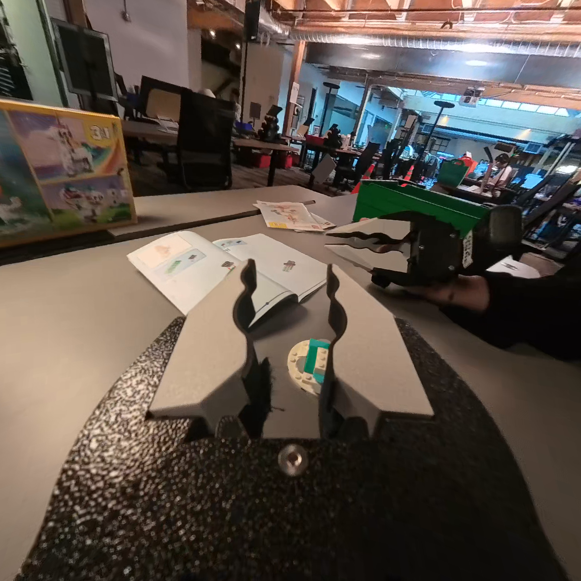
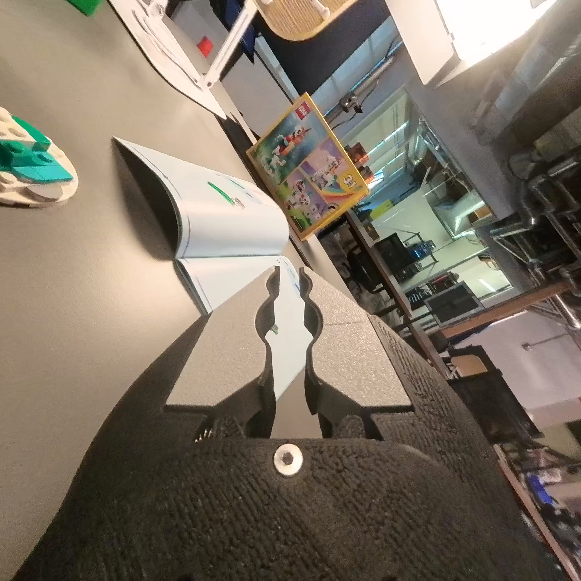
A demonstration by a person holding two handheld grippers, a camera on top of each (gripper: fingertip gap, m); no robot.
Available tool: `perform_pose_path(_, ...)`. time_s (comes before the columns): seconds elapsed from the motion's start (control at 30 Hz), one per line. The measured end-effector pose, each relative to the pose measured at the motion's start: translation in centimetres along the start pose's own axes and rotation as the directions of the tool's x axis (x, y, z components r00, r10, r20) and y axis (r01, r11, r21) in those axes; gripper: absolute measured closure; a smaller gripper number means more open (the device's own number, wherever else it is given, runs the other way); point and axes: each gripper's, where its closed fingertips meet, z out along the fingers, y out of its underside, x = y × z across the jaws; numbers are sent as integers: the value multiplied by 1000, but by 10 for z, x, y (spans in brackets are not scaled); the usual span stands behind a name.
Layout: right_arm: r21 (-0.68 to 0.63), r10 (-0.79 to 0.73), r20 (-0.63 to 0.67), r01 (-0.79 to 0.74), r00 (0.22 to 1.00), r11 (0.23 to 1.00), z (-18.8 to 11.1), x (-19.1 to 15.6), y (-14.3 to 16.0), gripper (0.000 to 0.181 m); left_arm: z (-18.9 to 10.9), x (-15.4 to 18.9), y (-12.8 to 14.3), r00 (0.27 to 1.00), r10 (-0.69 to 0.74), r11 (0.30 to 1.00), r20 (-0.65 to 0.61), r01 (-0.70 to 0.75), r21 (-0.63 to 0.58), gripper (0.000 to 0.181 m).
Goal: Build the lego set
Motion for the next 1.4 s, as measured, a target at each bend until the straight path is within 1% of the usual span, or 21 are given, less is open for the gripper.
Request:
perform_pose_path(0.17, -42, -14, -29, 12, 999, 999, 4, -1, 1, 171, -15, -15, -8, 994, 60, 998, 94, -63, 23, 138)
perform_pose_path(0.27, -69, -29, -77, 23, 997, 997, 0, 7, 6, 171, -25, -22, -11, 983, 124, 992, 137, -127, 20, 139)
perform_pose_path(0.33, -77, -9, -104, 0, 995, 997, -4, 13, 9, 171, -31, -25, -13, 977, 150, 988, 153, -155, 21, 143)
perform_pose_path(0.4, -66, 23, -100, -30, 995, 997, -6, 13, 8, 171, -34, -28, -15, 978, 134, 989, 163, -143, 43, 143)
perform_pose_path(0.5, -24, 51, -87, -53, 995, 998, -8, 9, -2, 170, -37, -28, -18, 985, 85, 992, 152, -97, 80, 143)
perform_pose_path(0.53, -32, 39, -116, -43, 993, 999, -8, 12, -4, 170, -37, -29, -18, 985, 79, 992, 154, -94, 87, 143)
perform_pose_path(0.6, -35, -33, -171, 28, 985, 999, -9, 17, -10, 170, -37, -28, -18, 981, 97, 989, 165, -114, 95, 140)
perform_pose_path(0.67, -27, -102, -180, 99, 978, 995, -9, 13, -17, 170, -37, -30, -17, 969, 144, 981, 201, -166, 98, 137)
perform_pose_path(0.73, 10, -125, -159, 128, 979, 992, -7, 6, -25, 170, -36, -33, -18, 953, 181, 973, 242, -209, 96, 135)
perform_pose_path(0.8, 62, -104, -113, 111, 988, 992, -4, -4, -33, 170, -34, -30, -18, 947, 216, 966, 236, -243, 90, 135)
perform_pose_path(0.9, 143, -36, 11, 34, 999, 989, 1, -21, -41, 168, -30, -26, -15, 947, 237, 963, 215, -258, 78, 136)
perform_pose_path(0.97, 177, 22, 56, -32, 998, 984, 2, -23, -45, 167, -27, -25, -13, 952, 233, 965, 200, -252, 71, 136)
perform_pose_path(1.1, 182, 109, 75, -121, 991, 976, 6, -15, -43, 165, -26, -22, -12, 957, 227, 967, 179, -243, 73, 137)
perform_pose_path(1.27, 200, 147, 83, -160, 986, 967, 4, -12, -44, 165, -24, -12, -9, 965, 222, 970, 138, -233, 68, 137)
perform_pose_path(1.4, 193, 176, 75, -188, 981, 963, 3, -8, -40, 165, -22, 3, -8, 960, 264, 962, 98, -269, 39, 138)
